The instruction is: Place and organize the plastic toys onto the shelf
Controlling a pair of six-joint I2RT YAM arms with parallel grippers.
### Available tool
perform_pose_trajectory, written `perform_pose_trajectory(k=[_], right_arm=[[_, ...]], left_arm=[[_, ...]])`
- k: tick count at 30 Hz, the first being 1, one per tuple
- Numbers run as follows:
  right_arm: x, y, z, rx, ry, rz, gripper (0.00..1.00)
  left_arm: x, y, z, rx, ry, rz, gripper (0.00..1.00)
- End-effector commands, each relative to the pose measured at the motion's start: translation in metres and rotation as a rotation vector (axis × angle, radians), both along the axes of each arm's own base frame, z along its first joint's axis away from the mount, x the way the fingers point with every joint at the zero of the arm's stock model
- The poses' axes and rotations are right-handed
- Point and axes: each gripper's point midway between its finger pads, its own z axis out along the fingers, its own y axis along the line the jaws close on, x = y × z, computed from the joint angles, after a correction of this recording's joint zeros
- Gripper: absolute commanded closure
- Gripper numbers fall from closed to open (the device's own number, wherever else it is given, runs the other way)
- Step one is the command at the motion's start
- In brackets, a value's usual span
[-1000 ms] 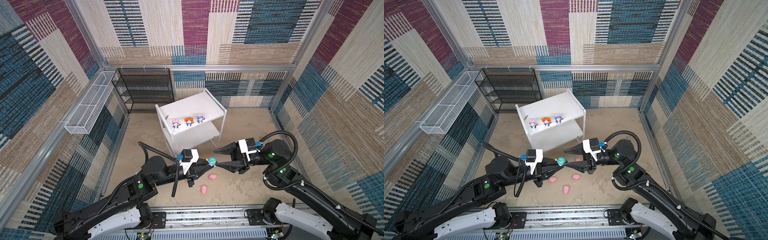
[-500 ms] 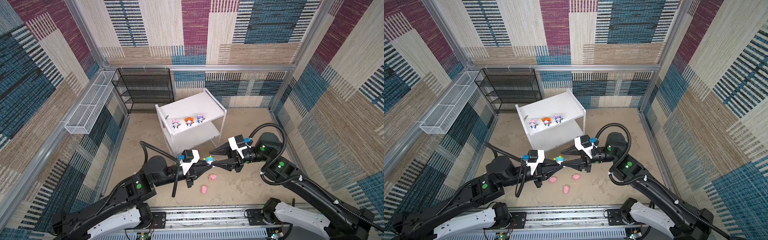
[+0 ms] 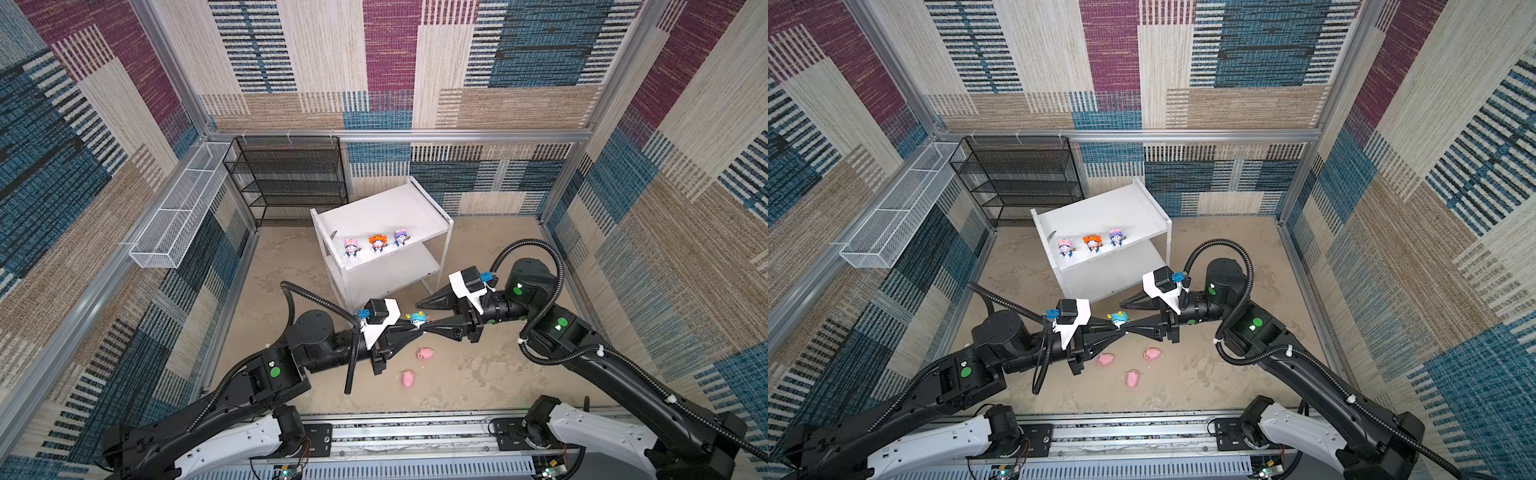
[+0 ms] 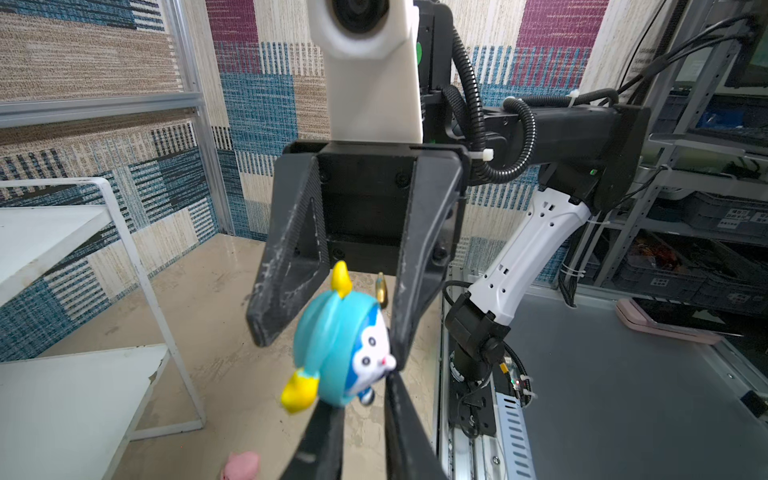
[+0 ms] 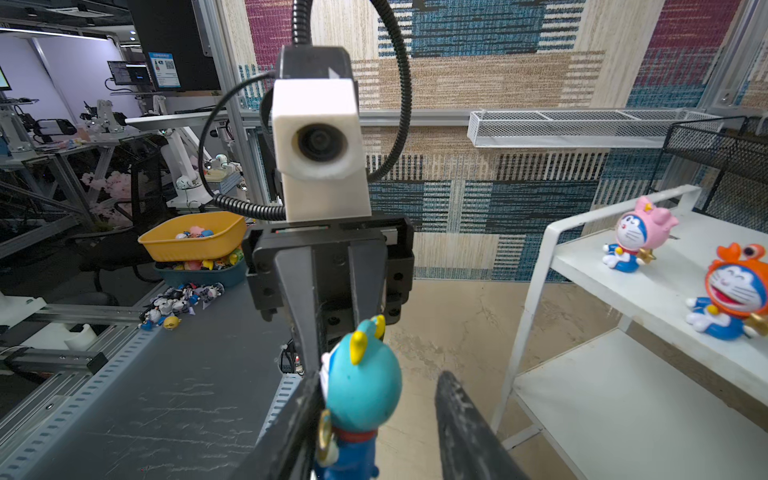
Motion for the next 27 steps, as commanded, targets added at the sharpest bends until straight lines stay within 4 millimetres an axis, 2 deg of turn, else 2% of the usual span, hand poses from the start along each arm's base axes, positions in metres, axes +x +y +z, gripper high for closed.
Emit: perform_pose_trajectory(k=[1, 3, 6, 14, 15, 17, 19, 22, 27], right_arm=[[-0.001, 0.0, 0.003, 0.002, -0.007, 0.005, 0.57], [0.0, 0.001, 0.003, 0.0, -0.002, 0.006, 0.68], [0.001, 0.002, 0.002, 0.003, 0.005, 0.011, 0.74], [0.002, -0.001, 0.006, 0.049, 0.013, -0.021, 0.84], [0.001, -0.001, 0.008, 0.057, 0.012, -0.019, 0.84], [-0.001, -0.002, 0.008, 0.064, 0.01, -0.01, 0.84], [-0.004, -0.003, 0.006, 0.065, 0.006, 0.002, 0.84], [-0.008, -0.003, 0.002, 0.062, 0.002, 0.027, 0.84], [-0.011, -0.004, 0.006, 0.08, -0.001, 0.039, 0.85]], left_arm=[[0.003, 0.0, 0.004, 0.01, -0.037, 0.015, 0.81], [0.005, 0.0, 0.002, 0.019, -0.037, 0.019, 0.81], [0.006, 0.0, 0.001, 0.025, -0.037, 0.025, 0.8], [0.007, 0.004, 0.0, 0.036, -0.044, 0.044, 0.66], [0.007, 0.005, 0.0, 0.035, -0.046, 0.049, 0.61], [0.008, 0.008, 0.002, 0.034, -0.051, 0.062, 0.46], [0.007, 0.013, 0.005, 0.026, -0.063, 0.072, 0.37], [0.004, 0.02, 0.013, 0.014, -0.085, 0.078, 0.31], [0.001, 0.026, 0.016, 0.038, -0.097, 0.074, 0.26]])
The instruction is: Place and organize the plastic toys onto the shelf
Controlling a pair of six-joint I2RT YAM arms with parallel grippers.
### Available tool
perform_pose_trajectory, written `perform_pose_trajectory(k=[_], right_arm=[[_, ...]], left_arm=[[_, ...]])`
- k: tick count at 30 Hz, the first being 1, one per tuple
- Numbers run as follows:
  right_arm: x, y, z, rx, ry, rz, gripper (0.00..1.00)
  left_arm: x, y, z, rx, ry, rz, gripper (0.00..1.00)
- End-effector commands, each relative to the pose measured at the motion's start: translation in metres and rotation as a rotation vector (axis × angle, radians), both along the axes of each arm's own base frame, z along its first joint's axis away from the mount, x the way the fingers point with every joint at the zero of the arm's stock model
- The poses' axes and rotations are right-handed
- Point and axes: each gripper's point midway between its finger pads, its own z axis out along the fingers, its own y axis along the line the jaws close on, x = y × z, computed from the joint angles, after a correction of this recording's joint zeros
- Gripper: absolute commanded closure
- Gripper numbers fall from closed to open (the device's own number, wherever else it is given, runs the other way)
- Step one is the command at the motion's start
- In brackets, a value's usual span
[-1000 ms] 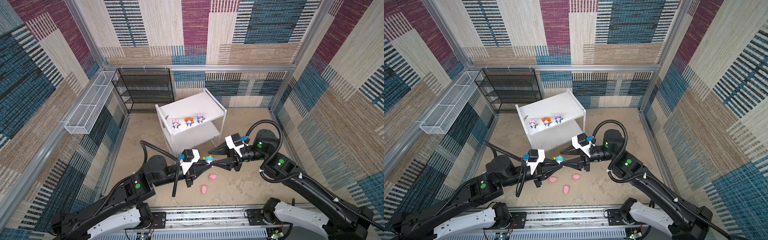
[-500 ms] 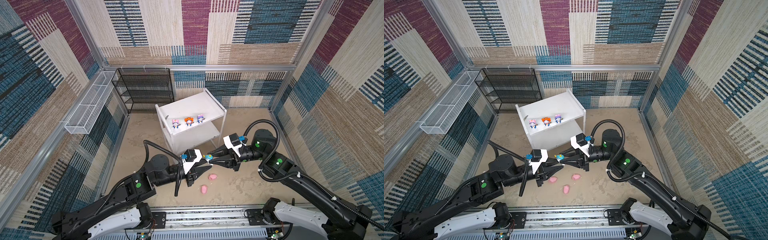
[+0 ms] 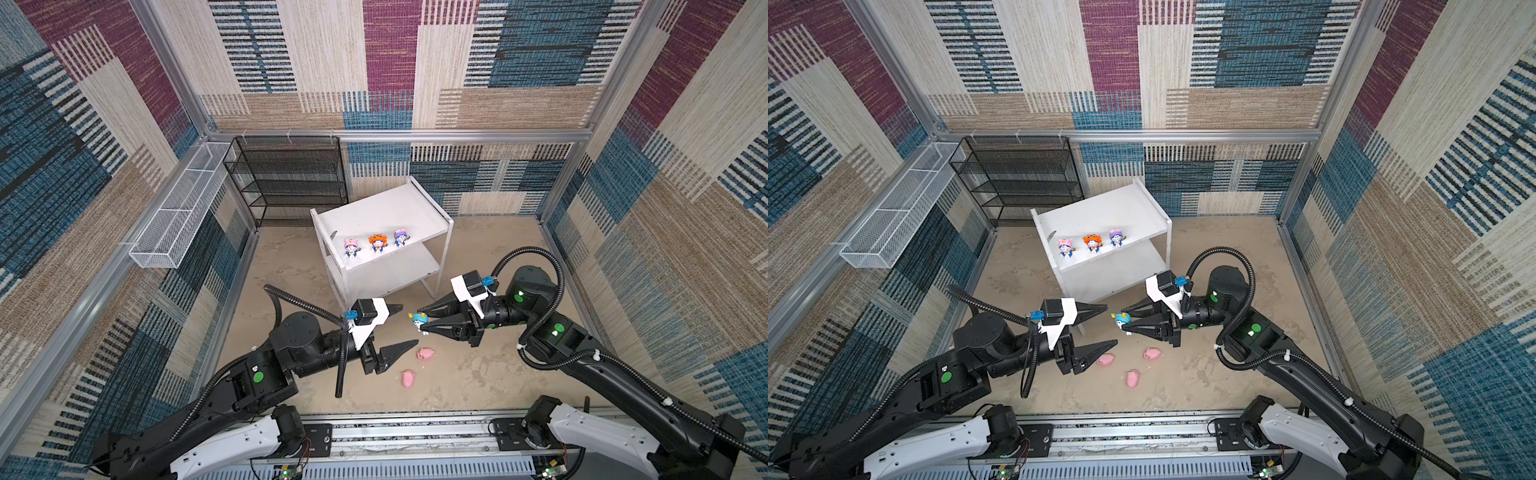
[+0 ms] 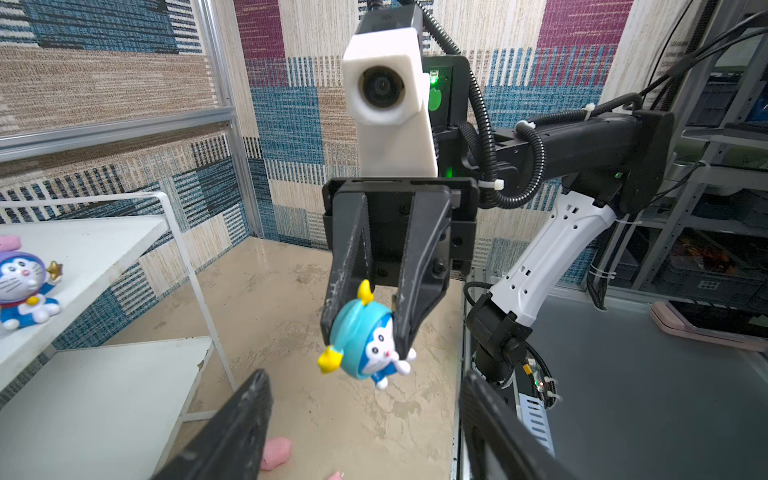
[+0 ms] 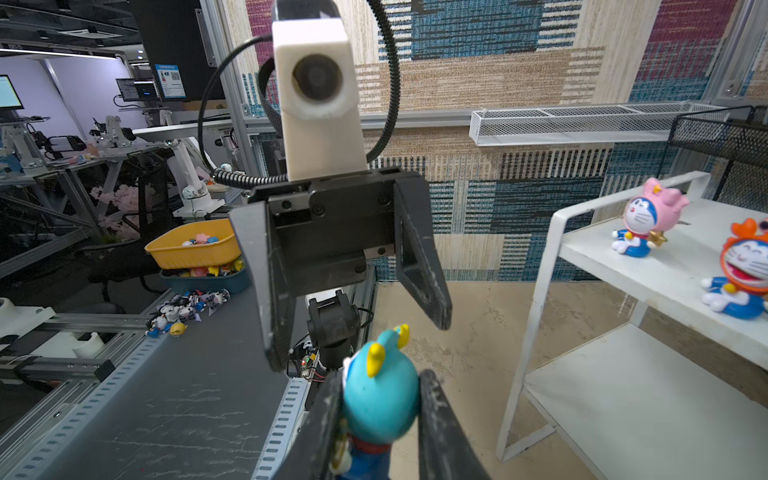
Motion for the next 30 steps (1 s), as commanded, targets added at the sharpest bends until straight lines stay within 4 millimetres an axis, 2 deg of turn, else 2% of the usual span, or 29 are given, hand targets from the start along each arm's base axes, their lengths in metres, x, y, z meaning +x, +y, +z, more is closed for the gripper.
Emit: perform_pose_trajectory(k=[1, 4, 8, 12, 14, 22, 30], right_arm=[[-0.008, -0.002, 0.012, 0.046, -0.033, 0.037, 0.85], [-0.015, -0.003, 0.012, 0.049, -0.041, 0.078, 0.85], [-0.018, -0.003, 0.01, 0.04, -0.041, 0.105, 0.85], [-0.021, -0.003, 0.009, 0.038, -0.038, 0.125, 0.85], [-0.019, -0.002, 0.01, 0.04, -0.038, 0.113, 0.85], [-0.013, 0.0, 0.006, 0.026, -0.028, 0.086, 0.84], [-0.007, 0.001, -0.003, -0.006, -0.016, 0.057, 0.83]], left_arm=[[0.0, 0.004, -0.001, 0.036, -0.049, 0.011, 0.25], [-0.003, 0.005, 0.0, 0.046, -0.055, -0.006, 0.26], [-0.015, -0.001, 0.002, 0.069, -0.058, -0.087, 0.37], [-0.023, -0.009, 0.004, 0.078, -0.043, -0.15, 0.43], [-0.025, -0.013, 0.003, 0.084, -0.036, -0.175, 0.48], [-0.028, -0.023, 0.004, 0.089, -0.017, -0.222, 0.8], [-0.025, -0.022, 0.005, 0.1, -0.027, -0.204, 0.87]])
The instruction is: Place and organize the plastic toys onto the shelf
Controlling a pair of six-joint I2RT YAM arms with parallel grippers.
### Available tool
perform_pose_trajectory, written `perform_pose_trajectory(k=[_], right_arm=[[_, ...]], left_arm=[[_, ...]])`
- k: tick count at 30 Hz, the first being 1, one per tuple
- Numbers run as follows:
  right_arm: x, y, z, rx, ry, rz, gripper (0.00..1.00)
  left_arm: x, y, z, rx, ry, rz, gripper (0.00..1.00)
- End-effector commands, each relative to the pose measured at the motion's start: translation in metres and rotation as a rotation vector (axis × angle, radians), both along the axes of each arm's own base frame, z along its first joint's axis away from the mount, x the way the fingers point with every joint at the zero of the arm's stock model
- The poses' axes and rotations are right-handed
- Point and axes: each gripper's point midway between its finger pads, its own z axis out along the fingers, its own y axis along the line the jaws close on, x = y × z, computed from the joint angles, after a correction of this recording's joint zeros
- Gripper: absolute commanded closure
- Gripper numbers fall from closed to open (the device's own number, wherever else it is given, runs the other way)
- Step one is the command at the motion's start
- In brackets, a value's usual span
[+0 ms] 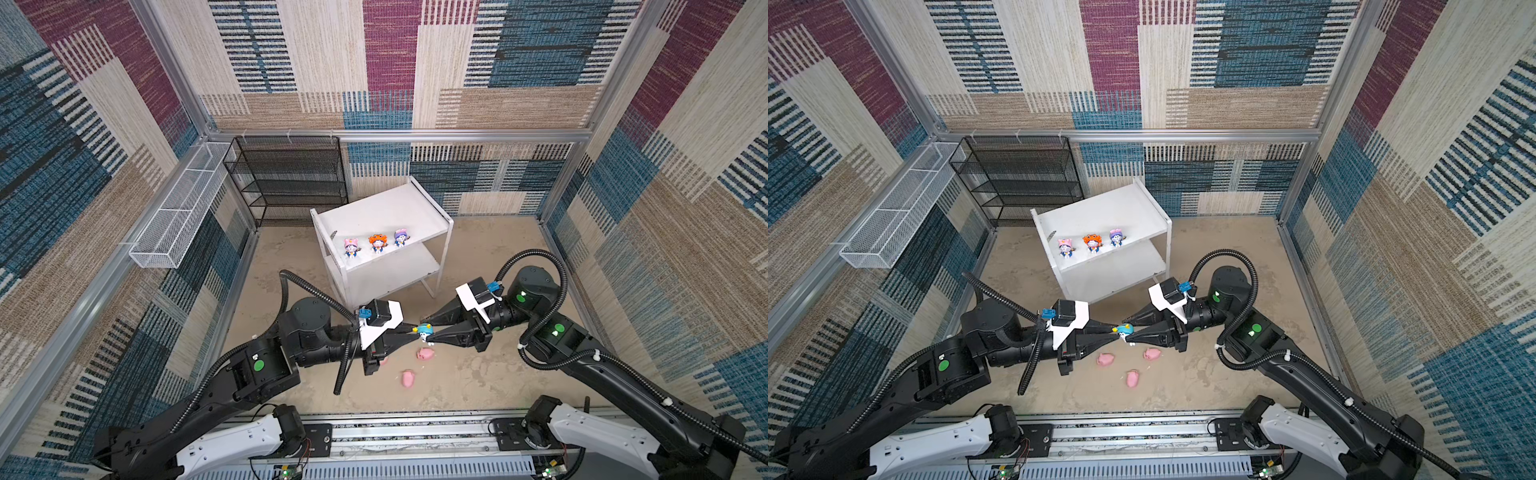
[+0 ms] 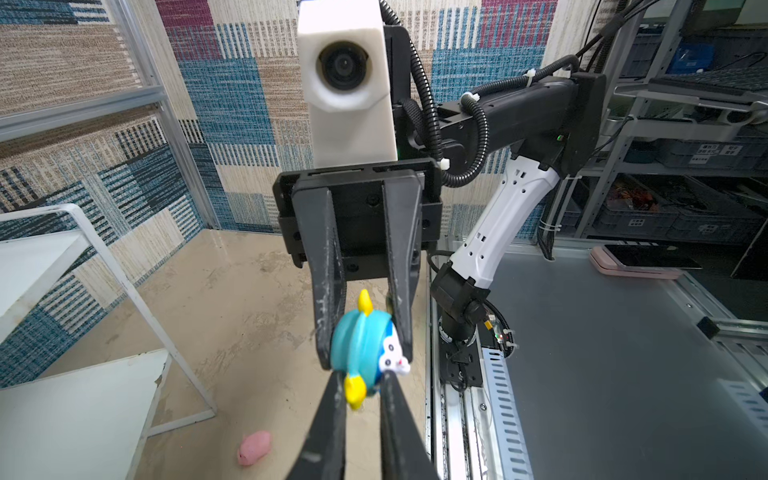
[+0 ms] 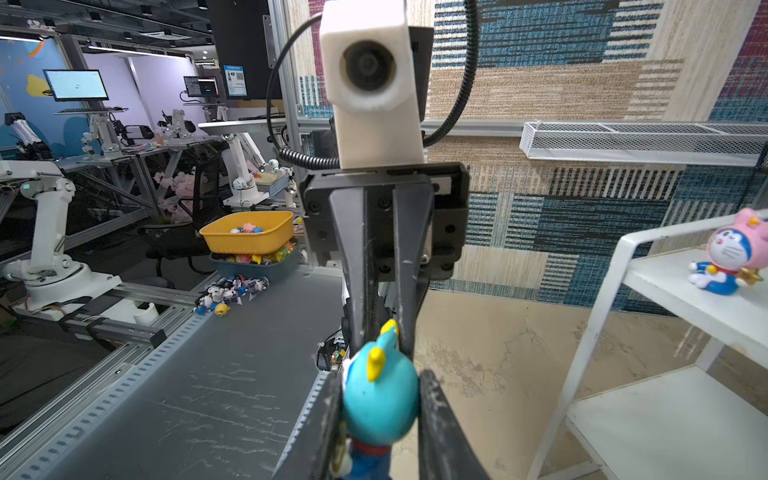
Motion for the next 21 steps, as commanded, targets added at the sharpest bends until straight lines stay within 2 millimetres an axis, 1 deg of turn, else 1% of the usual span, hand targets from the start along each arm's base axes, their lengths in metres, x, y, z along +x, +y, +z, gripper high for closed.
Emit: perform_pose_trajectory(k=[1, 4, 10, 21], right_arm=[[0.0127, 0.0041, -0.0015, -0.012, 0.006, -0.069, 0.83], [0.0154, 0.0054, -0.0033, -0.018, 0.01, -0.079, 0.83], [0.0198, 0.0084, -0.0079, -0.043, 0.028, -0.085, 0.78], [0.0211, 0.0103, -0.0085, -0.048, 0.035, -0.081, 0.7]], left_arm=[[-0.0076, -0.0034, 0.0091, -0.025, -0.032, -0.049, 0.87], [-0.0063, -0.0034, 0.0096, -0.022, -0.034, -0.043, 0.88], [-0.0036, -0.0035, 0.0093, -0.018, -0.038, -0.029, 0.88], [0.0003, -0.0071, 0.0038, -0.003, -0.036, -0.02, 0.88]])
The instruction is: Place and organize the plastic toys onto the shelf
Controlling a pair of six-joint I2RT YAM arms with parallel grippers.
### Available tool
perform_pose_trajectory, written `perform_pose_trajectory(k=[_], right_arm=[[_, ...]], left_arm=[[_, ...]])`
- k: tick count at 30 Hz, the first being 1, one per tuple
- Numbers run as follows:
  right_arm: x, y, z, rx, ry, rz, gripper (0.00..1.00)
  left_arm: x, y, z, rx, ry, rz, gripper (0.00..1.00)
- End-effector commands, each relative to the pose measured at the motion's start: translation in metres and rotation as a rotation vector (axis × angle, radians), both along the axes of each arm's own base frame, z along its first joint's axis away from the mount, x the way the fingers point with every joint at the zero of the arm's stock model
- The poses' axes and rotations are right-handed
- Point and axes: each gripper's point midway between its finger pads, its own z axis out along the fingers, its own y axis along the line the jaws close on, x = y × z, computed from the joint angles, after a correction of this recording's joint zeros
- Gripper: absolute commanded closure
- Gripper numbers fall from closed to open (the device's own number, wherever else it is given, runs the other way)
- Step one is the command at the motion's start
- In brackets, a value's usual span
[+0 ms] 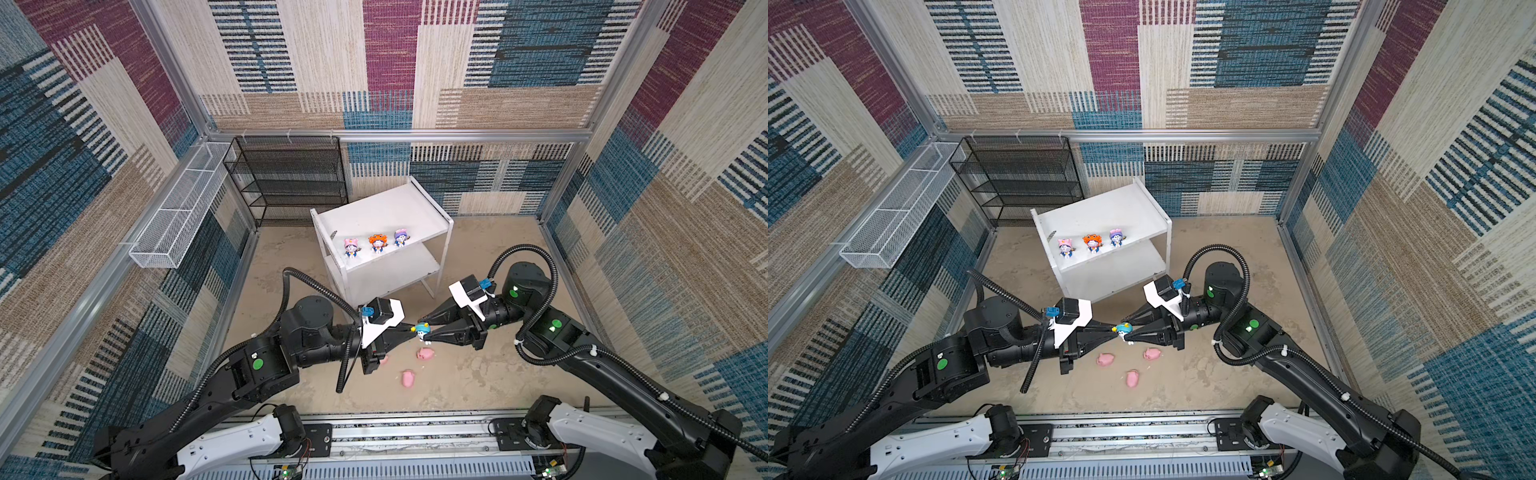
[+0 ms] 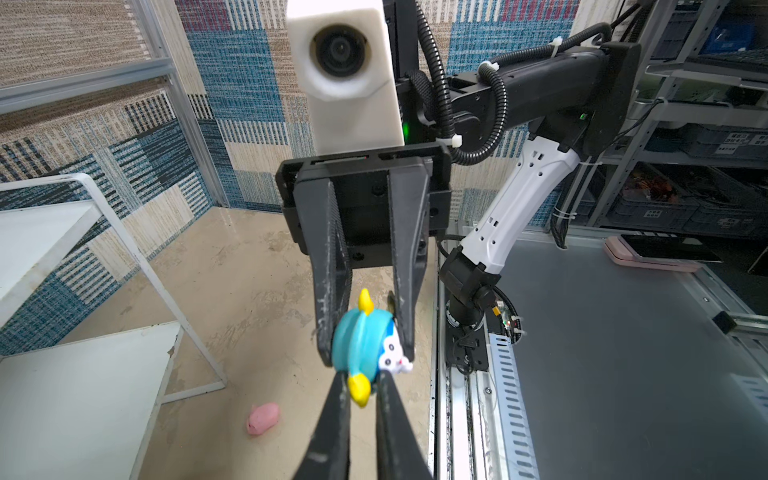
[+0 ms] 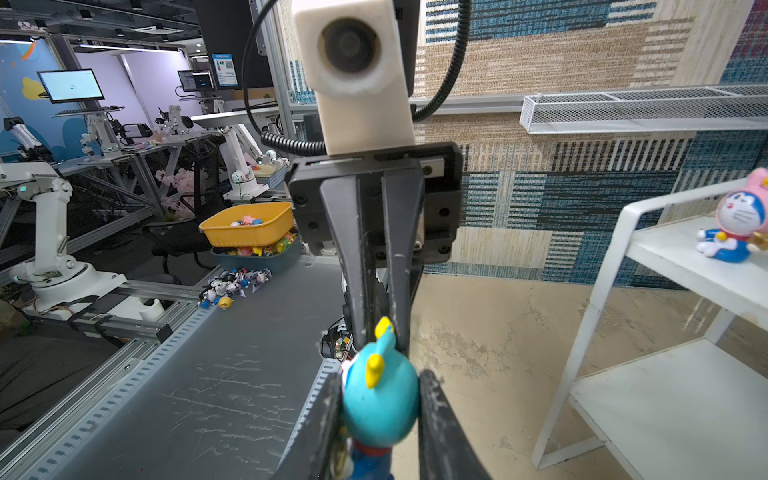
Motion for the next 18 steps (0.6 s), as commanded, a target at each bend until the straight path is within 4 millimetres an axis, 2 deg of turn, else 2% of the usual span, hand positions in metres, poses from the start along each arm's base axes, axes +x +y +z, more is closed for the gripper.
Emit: perform_pose_trajectory(k=[1, 11, 18], right_arm=[[0.0154, 0.0058, 0.0012, 0.0, -0.007, -0.081, 0.7], [0.019, 0.008, -0.0004, -0.007, 0.004, -0.092, 0.66], [0.0225, 0.0087, 0.0011, -0.006, -0.009, -0.113, 0.76]], left_arm=[[-0.0053, -0.0091, 0.0137, -0.055, -0.056, -0.056, 0.88], [-0.0017, -0.0109, 0.0128, -0.054, -0.06, -0.044, 0.88], [-0.0007, -0.0109, 0.0118, -0.049, -0.061, -0.04, 0.87]])
